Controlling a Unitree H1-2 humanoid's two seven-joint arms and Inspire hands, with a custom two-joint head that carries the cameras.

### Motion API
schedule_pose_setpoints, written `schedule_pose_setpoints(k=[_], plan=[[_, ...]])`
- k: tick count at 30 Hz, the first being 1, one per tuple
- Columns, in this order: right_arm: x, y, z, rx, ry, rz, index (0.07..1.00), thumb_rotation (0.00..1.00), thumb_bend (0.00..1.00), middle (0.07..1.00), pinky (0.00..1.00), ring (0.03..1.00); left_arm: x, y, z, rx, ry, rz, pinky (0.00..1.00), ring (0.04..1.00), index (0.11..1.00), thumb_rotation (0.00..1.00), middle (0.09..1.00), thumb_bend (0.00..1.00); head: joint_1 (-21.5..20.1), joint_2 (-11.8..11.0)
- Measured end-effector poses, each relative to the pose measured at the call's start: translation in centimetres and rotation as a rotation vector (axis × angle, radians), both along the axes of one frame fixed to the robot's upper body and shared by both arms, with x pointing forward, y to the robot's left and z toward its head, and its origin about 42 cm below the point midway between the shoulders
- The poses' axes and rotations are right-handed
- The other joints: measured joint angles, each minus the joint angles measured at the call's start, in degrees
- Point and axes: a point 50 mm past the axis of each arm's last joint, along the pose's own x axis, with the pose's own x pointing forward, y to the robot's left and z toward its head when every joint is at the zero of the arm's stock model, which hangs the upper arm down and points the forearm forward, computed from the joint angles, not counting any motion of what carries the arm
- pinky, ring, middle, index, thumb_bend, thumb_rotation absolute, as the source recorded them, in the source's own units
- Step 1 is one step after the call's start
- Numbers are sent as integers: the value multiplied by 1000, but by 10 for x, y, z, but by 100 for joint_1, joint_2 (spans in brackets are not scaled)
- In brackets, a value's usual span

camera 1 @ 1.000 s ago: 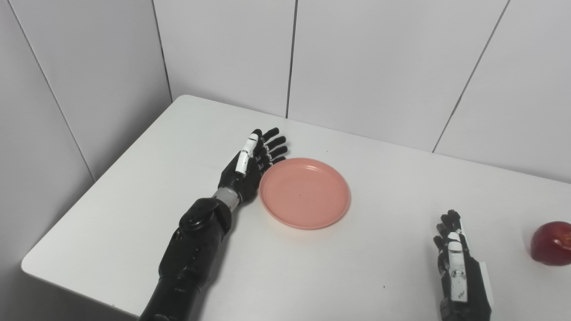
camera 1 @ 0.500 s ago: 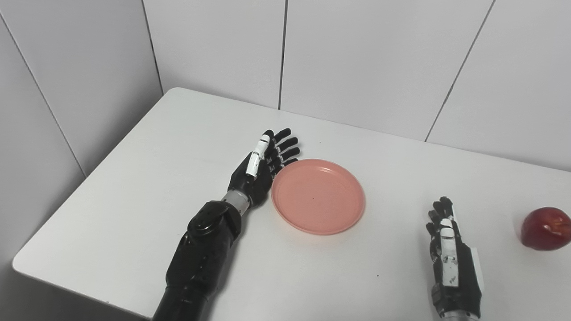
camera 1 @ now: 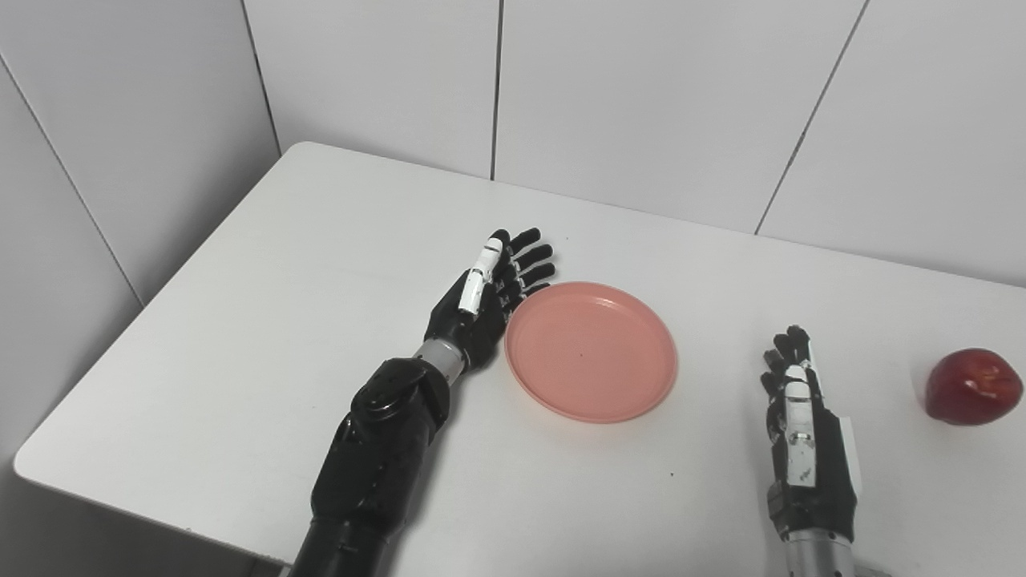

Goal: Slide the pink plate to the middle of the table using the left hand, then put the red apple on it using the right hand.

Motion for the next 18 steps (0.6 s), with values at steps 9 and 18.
schedule_pose_setpoints(k=[9, 18], plan=[[2, 4, 3, 16, 19, -17, 978, 1000, 250, 970, 1000, 976, -7, -16, 2, 9, 13, -28, 890, 889, 878, 1000, 890, 358, -220, 70], [5, 6, 12, 11, -9, -36, 969, 1000, 245, 956, 995, 962, -13, -24, 3, 18, 17, -52, 890, 887, 880, 1000, 892, 362, -387, 132]])
